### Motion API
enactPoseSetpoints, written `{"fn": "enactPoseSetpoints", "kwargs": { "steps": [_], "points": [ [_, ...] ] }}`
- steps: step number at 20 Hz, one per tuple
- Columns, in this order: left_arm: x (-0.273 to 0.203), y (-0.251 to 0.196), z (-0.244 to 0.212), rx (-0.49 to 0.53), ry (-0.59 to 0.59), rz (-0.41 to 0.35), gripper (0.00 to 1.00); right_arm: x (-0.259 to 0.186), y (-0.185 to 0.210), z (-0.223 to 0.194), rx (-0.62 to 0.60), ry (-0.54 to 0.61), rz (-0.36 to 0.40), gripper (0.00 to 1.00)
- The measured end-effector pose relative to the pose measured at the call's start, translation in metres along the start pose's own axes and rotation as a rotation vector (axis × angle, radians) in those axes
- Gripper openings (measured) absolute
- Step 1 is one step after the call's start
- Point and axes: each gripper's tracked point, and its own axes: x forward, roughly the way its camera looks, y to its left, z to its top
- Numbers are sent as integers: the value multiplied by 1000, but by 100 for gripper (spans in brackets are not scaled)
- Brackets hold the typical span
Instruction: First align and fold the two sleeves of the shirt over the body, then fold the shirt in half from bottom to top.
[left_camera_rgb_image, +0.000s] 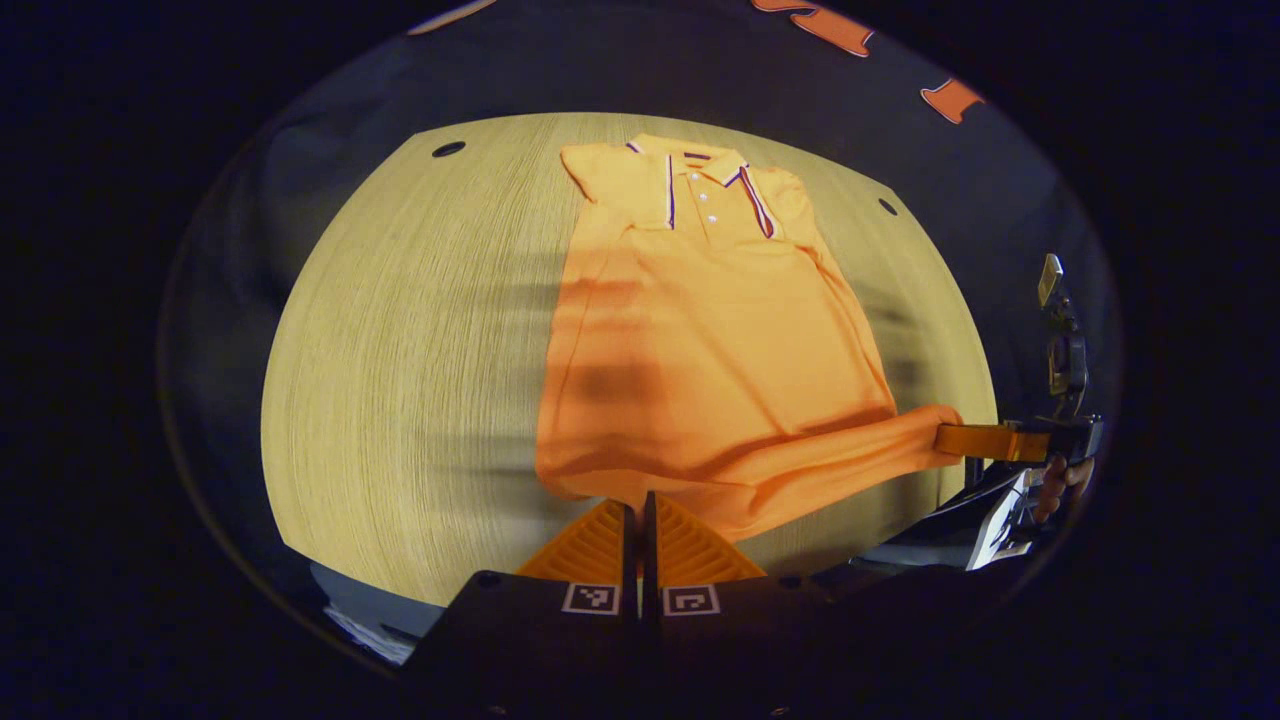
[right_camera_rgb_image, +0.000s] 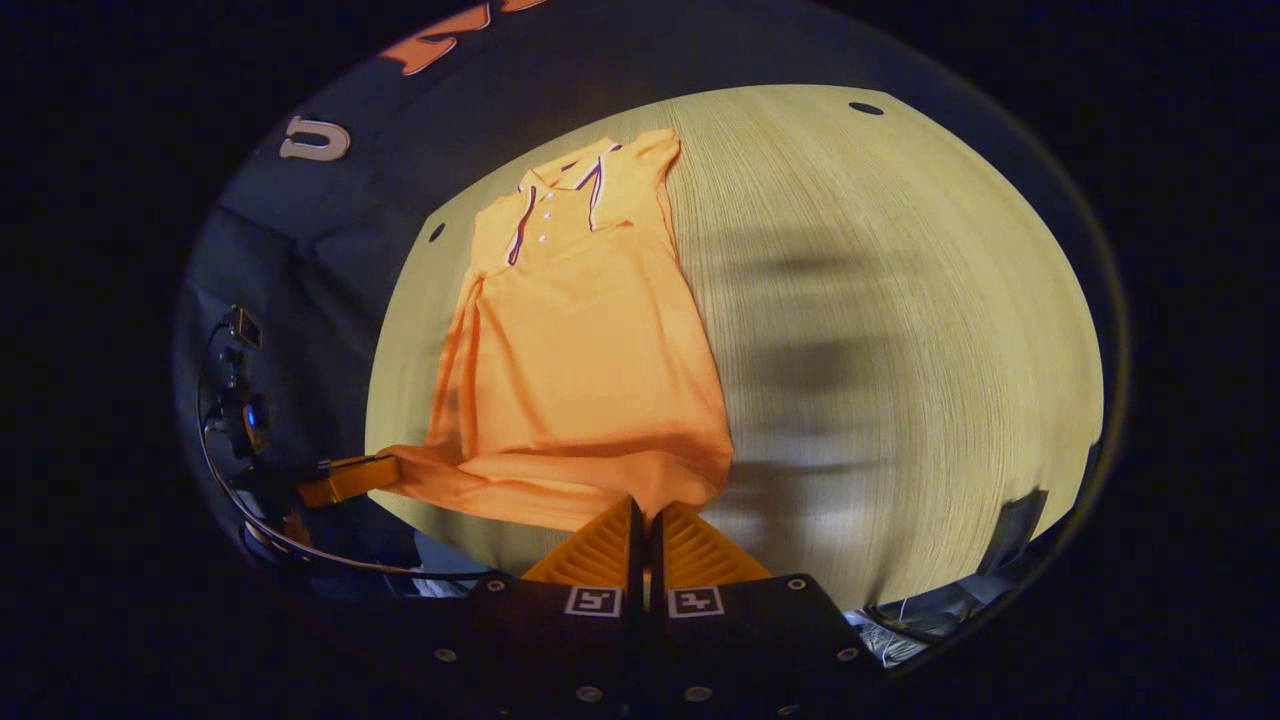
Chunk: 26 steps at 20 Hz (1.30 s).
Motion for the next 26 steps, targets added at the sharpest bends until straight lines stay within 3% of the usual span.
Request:
{"fn": "enactPoseSetpoints", "kwargs": {
  "steps": [8, 22, 26],
  "points": [
    [8, 1, 77, 7, -69, 25, 1, 1, 21, 70, -37, -48, 70, 3],
    [55, 39, 230, 47, -120, -37, 1, 26, 32, 205, -3, -129, 6, 3],
    [76, 54, 265, 80, -123, -19, 1, 42, 29, 239, 26, -125, 3, 3]
  ]
}}
